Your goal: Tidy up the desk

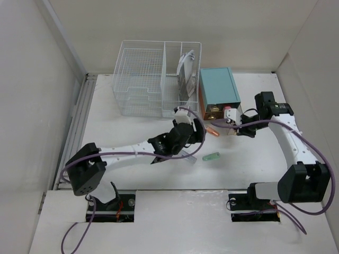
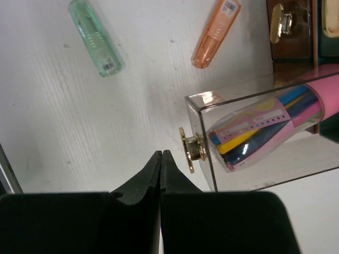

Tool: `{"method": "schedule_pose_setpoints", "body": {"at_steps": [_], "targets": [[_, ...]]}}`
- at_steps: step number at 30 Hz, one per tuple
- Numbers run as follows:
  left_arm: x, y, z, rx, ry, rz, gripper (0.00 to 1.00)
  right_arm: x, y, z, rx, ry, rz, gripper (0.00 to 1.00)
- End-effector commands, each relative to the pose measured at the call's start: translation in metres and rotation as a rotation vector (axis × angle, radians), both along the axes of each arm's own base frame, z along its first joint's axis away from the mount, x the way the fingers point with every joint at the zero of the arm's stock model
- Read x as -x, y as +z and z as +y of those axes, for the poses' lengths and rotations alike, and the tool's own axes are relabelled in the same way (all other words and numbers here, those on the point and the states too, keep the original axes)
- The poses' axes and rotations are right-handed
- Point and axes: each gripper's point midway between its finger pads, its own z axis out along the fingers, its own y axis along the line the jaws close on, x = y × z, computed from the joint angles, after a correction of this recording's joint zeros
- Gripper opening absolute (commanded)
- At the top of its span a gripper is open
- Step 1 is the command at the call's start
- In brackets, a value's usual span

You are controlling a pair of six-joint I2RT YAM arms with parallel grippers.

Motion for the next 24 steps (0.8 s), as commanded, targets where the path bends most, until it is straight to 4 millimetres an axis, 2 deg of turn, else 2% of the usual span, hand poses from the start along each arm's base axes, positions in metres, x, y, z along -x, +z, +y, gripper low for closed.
{"method": "schedule_pose_setpoints", "body": {"at_steps": [1,3,4,5,7,8,15,17,18,20,21,23,24], "targets": [[-0.010,0.040,-0.032,0.106,-0.097,-0.054,0.62,-0.028,0.000,-0.007,0.003,-0.082,-0.055,0.00],[-0.016,0.032,-0.036,0.095,-0.103,-0.039,0.69,-0.037,-0.007,-0.009,0.003,-0.144,-0.035,0.00],[-0.020,0.037,-0.036,0.105,-0.101,-0.043,0.70,-0.044,-0.014,-0.012,0.014,-0.171,-0.022,0.00],[-0.019,0.033,-0.040,0.105,-0.114,-0.037,0.70,-0.055,-0.012,-0.012,0.002,-0.199,-0.044,0.00],[-0.018,0.030,-0.043,0.106,-0.126,-0.033,0.71,-0.065,-0.016,-0.013,-0.003,-0.233,-0.048,0.00],[-0.018,0.030,-0.043,0.106,-0.126,-0.033,0.71,-0.078,-0.014,-0.014,-0.005,-0.251,-0.082,0.00],[-0.017,0.011,-0.054,0.111,-0.172,-0.001,0.70,-0.123,-0.005,-0.015,-0.055,-0.370,-0.153,0.00],[-0.017,0.001,-0.057,0.101,-0.181,0.010,0.69,-0.133,0.000,-0.014,-0.076,-0.400,-0.165,0.00],[-0.017,0.007,-0.060,0.113,-0.190,0.006,0.69,-0.136,-0.002,-0.016,-0.067,-0.405,-0.161,0.00],[-0.018,-0.006,-0.063,0.095,-0.189,0.018,0.69,-0.143,0.000,-0.015,-0.083,-0.427,-0.171,0.00],[-0.019,0.002,-0.067,0.121,-0.195,0.014,0.67,-0.147,0.001,-0.017,-0.081,-0.442,-0.170,0.00],[-0.020,-0.010,-0.070,0.102,-0.194,0.027,0.67,-0.155,0.008,-0.019,-0.084,-0.462,-0.202,0.00],[-0.022,-0.007,-0.073,0.112,-0.195,0.020,0.67,-0.157,0.010,-0.019,-0.090,-0.469,-0.210,0.00]]}}
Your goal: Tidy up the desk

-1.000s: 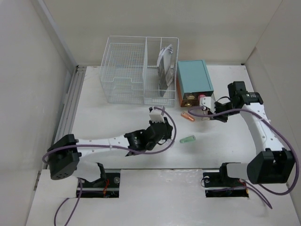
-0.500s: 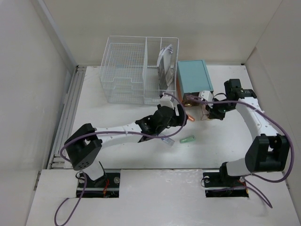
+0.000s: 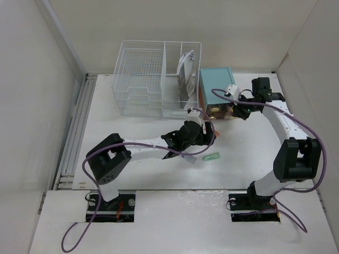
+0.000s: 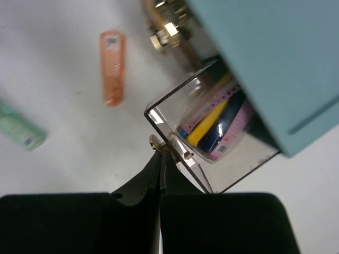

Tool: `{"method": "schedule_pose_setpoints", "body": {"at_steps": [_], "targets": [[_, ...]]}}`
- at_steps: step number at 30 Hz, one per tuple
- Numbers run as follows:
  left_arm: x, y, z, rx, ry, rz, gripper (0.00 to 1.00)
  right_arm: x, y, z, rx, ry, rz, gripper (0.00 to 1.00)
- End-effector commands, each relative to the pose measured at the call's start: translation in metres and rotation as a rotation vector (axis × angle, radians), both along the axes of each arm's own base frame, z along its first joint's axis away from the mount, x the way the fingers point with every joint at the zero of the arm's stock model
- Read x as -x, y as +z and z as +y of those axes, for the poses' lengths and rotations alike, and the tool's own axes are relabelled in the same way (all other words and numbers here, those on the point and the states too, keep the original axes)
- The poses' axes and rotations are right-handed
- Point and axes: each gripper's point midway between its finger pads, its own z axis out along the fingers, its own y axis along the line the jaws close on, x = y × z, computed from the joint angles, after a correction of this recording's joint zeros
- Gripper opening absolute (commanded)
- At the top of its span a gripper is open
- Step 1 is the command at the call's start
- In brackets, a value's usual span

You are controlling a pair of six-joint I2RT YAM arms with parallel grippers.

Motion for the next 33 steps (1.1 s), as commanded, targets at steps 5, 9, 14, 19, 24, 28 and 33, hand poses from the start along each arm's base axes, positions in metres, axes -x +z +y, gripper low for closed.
{"method": "schedule_pose_setpoints", "body": {"at_steps": [5,9,14,19,24,28,33], "targets": [[-0.020,0.035,-0.039,0.121,-0.020,-0.057,0.66,-0.078,0.014,-0.018,0.046,-0.157,-0.215,0.00],[-0.029,0.029,-0.051,0.127,-0.008,-0.054,0.65,-0.093,0.019,-0.026,0.044,-0.238,-0.270,0.00],[-0.038,0.019,-0.059,0.128,0.021,-0.042,0.64,-0.099,0.023,-0.035,0.048,-0.323,-0.324,0.00],[-0.060,0.001,-0.049,0.130,0.124,-0.007,0.63,-0.078,0.022,-0.024,0.013,-0.270,-0.274,0.00],[-0.084,-0.022,-0.046,0.164,0.216,0.051,0.63,-0.030,0.054,-0.010,-0.139,-0.197,-0.255,0.02],[-0.104,-0.031,-0.050,0.202,0.280,0.081,0.63,0.007,0.072,0.003,-0.244,-0.205,-0.262,0.60],[-0.122,-0.024,-0.058,0.251,0.358,0.077,0.61,0.023,0.075,0.014,-0.363,-0.235,-0.210,0.75]]}}
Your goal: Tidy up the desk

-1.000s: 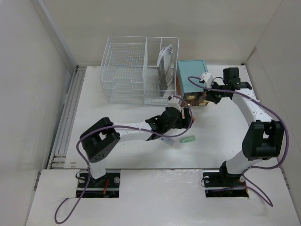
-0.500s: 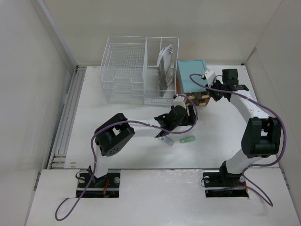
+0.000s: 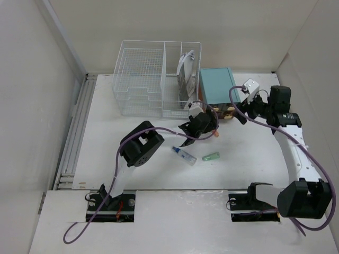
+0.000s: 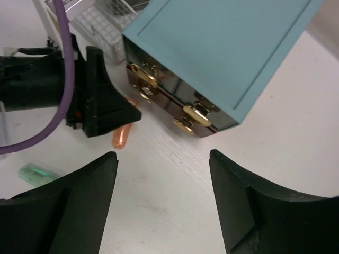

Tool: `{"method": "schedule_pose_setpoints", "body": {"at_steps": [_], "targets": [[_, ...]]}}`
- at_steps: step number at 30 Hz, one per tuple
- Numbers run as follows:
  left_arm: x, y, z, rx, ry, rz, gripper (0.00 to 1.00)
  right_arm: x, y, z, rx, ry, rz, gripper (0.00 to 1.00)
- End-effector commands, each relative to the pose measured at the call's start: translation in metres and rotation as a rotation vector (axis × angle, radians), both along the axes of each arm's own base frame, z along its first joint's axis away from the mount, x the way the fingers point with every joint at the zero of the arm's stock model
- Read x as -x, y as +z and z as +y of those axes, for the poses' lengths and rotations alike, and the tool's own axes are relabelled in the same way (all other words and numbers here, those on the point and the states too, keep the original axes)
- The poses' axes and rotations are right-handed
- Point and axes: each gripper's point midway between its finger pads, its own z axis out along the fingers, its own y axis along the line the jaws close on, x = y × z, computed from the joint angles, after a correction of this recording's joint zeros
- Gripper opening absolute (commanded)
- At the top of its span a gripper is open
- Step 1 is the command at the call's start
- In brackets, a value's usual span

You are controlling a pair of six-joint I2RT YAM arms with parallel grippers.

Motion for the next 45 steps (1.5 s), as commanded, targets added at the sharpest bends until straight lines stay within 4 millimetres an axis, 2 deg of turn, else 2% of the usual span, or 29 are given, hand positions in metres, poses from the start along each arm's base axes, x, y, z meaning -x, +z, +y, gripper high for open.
{"method": "schedule_pose_setpoints", "body": {"at_steps": [1,2,10,12,15,16,17,20,21,22,24,25,26,27,30,32,34,35,36,38,39,41,42,44,45], "targets": [[-0.019,0.036,-0.012,0.112,0.087,-0.041,0.61,0.012,-0.010,0.013,-0.150,0.019,0.094,0.75],[-0.026,0.033,-0.009,0.113,0.114,-0.032,0.60,0.017,-0.011,0.020,-0.183,0.051,0.108,0.75],[-0.043,0.018,0.006,0.133,0.202,0.009,0.55,0.028,-0.002,0.019,-0.251,0.061,0.095,0.75],[-0.049,0.013,0.011,0.142,0.231,0.020,0.54,0.026,0.001,0.011,-0.264,0.039,0.087,0.75],[-0.052,0.008,0.007,0.151,0.240,0.034,0.51,0.028,0.006,0.009,-0.289,0.041,0.079,0.75],[-0.055,-0.001,0.011,0.138,0.250,0.042,0.51,0.027,0.006,0.005,-0.289,0.027,0.077,0.75],[-0.057,0.004,0.009,0.149,0.249,0.035,0.49,0.029,0.003,0.007,-0.299,0.038,0.086,0.75],[-0.058,-0.005,0.007,0.159,0.261,0.054,0.42,0.035,0.002,0.005,-0.318,0.032,0.088,0.75],[-0.060,0.001,0.004,0.178,0.260,0.043,0.39,0.034,0.008,0.003,-0.319,0.034,0.064,0.75],[-0.060,-0.006,0.005,0.167,0.261,0.050,0.35,0.032,0.009,-0.001,-0.317,0.023,0.053,0.74],[-0.062,-0.001,0.002,0.184,0.264,0.048,0.26,0.036,0.010,0.000,-0.335,0.030,0.057,0.74],[-0.061,-0.008,0.003,0.175,0.264,0.054,0.19,0.036,0.011,0.001,-0.337,0.039,0.048,0.74],[-0.061,-0.008,0.003,0.175,0.264,0.054,0.19,0.036,0.011,0.001,-0.337,0.039,0.048,0.74],[-0.061,-0.008,0.003,0.175,0.264,0.054,0.12,0.035,0.011,-0.002,-0.338,0.030,0.046,0.74],[-0.061,-0.004,0.000,0.197,0.259,0.054,0.05,0.037,0.009,0.000,-0.345,0.037,0.055,0.74],[-0.058,-0.009,0.004,0.184,0.260,0.062,0.01,0.038,0.011,-0.003,-0.342,0.029,0.044,0.74],[-0.052,-0.009,0.003,0.180,0.251,0.065,0.01,0.038,0.011,-0.003,-0.342,0.029,0.044,0.74],[-0.049,-0.016,0.006,0.165,0.253,0.073,0.01,0.038,0.011,-0.003,-0.342,0.029,0.044,0.74],[-0.042,-0.008,0.002,0.174,0.238,0.069,0.01,0.038,0.011,-0.003,-0.342,0.029,0.044,0.74],[-0.031,-0.013,0.004,0.161,0.227,0.077,0.01,0.038,0.011,-0.003,-0.342,0.029,0.044,0.74],[-0.029,-0.006,0.006,0.162,0.222,0.069,0.01,0.040,0.014,-0.001,-0.344,0.038,0.035,0.74],[-0.011,-0.003,0.002,0.146,0.189,0.068,0.01,0.039,0.014,-0.004,-0.344,0.029,0.034,0.74],[-0.008,-0.011,0.006,0.138,0.194,0.082,0.01,0.040,0.013,-0.004,-0.347,0.028,0.042,0.74],[0.011,-0.003,-0.001,0.154,0.167,0.086,0.01,0.041,0.014,-0.002,-0.353,0.037,0.042,0.74],[0.021,-0.012,0.003,0.133,0.158,0.098,0.01,0.041,0.014,-0.002,-0.353,0.037,0.042,0.74]]}}
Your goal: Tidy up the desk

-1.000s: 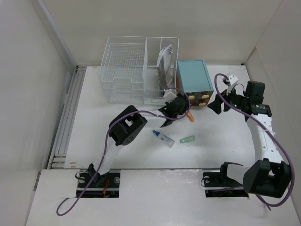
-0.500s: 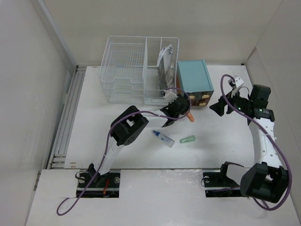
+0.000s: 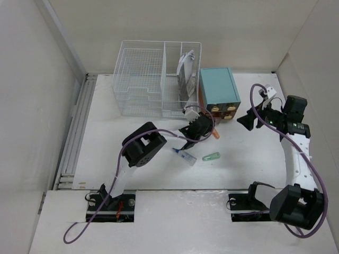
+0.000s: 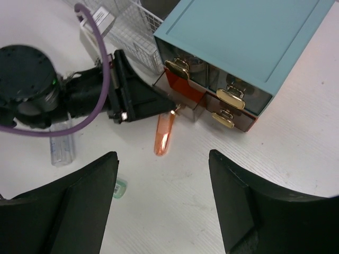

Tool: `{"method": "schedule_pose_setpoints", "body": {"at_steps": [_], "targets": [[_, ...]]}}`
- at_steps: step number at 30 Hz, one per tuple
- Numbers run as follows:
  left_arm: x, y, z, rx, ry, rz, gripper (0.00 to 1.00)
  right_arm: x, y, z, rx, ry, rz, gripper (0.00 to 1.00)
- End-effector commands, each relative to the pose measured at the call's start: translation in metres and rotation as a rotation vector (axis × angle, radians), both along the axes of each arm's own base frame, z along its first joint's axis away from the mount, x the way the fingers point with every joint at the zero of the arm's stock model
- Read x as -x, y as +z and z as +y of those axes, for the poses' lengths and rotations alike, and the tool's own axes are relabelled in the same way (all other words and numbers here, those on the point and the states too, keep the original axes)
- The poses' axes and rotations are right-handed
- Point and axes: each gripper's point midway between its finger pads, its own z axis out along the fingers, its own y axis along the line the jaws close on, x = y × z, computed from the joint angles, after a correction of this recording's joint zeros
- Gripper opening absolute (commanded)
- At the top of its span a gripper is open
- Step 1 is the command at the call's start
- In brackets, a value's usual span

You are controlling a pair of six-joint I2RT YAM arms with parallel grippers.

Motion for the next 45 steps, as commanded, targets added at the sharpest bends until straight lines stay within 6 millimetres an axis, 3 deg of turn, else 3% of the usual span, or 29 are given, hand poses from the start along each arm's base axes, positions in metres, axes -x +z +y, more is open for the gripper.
{"method": "schedule_pose_setpoints", "body": {"at_steps": [1,10,14,16,18,19,20,24,28,31,34,35,36,37,38,39,41,42,43,44,45], "targets": [[0.044,-0.012,0.002,-0.084,-0.064,0.035,0.01,0.001,0.013,0.001,-0.014,0.016,-0.053,0.74],[0.107,-0.023,-0.004,-0.133,-0.157,0.047,0.00,0.007,0.015,0.003,-0.009,0.030,-0.057,0.74],[0.124,-0.032,-0.001,-0.154,-0.171,0.059,0.00,0.008,0.014,0.005,-0.009,0.041,-0.057,0.74],[0.127,-0.024,0.000,-0.145,-0.171,0.047,0.00,0.009,0.013,0.005,-0.005,0.044,-0.055,0.74],[0.124,-0.015,0.001,-0.150,-0.163,0.023,0.08,0.013,0.010,0.006,-0.006,0.057,-0.046,0.74],[0.123,-0.009,0.005,-0.170,-0.155,0.011,0.23,0.012,0.007,0.006,0.007,0.067,-0.047,0.74],[0.121,-0.008,0.010,-0.201,-0.153,-0.001,0.32,0.012,0.009,0.005,0.017,0.072,-0.057,0.74],[0.112,0.031,0.014,-0.263,-0.122,-0.090,0.66,0.014,0.006,0.005,0.039,0.087,-0.065,0.77],[0.108,0.057,0.022,-0.300,-0.112,-0.142,0.75,0.014,0.009,0.006,0.045,0.100,-0.076,0.78],[0.112,0.079,0.027,-0.308,-0.114,-0.174,0.75,0.015,0.006,0.005,0.068,0.119,-0.081,0.78],[0.125,0.098,0.038,-0.353,-0.141,-0.217,0.67,0.016,0.001,0.001,0.122,0.134,-0.099,0.64],[0.130,0.103,0.042,-0.378,-0.137,-0.228,0.60,0.015,-0.002,-0.001,0.147,0.136,-0.106,0.54],[0.132,0.102,0.050,-0.409,-0.135,-0.225,0.30,0.021,-0.006,0.005,0.156,0.170,-0.097,0.27],[0.145,0.102,0.060,-0.456,-0.154,-0.216,0.11,0.023,-0.009,0.007,0.200,0.214,-0.129,0.14],[0.146,0.091,0.076,-0.481,-0.116,-0.190,0.00,0.025,-0.012,0.010,0.219,0.235,-0.130,0.05],[0.154,0.086,0.083,-0.492,-0.127,-0.178,0.00,0.030,-0.017,0.019,0.219,0.278,-0.116,0.02],[0.173,0.082,0.101,-0.499,-0.137,-0.137,0.00,0.032,-0.022,0.025,0.230,0.310,-0.116,0.07],[0.182,0.068,0.112,-0.485,-0.120,-0.092,0.07,0.033,-0.022,0.029,0.229,0.323,-0.118,0.13],[0.190,0.062,0.128,-0.509,-0.101,-0.055,0.17,0.034,-0.021,0.037,0.231,0.354,-0.132,0.31],[0.200,0.056,0.134,-0.500,-0.092,-0.020,0.21,0.036,-0.021,0.042,0.230,0.371,-0.134,0.40],[0.206,0.047,0.140,-0.499,-0.073,0.016,0.33,0.037,-0.022,0.045,0.237,0.382,-0.132,0.50]]}}
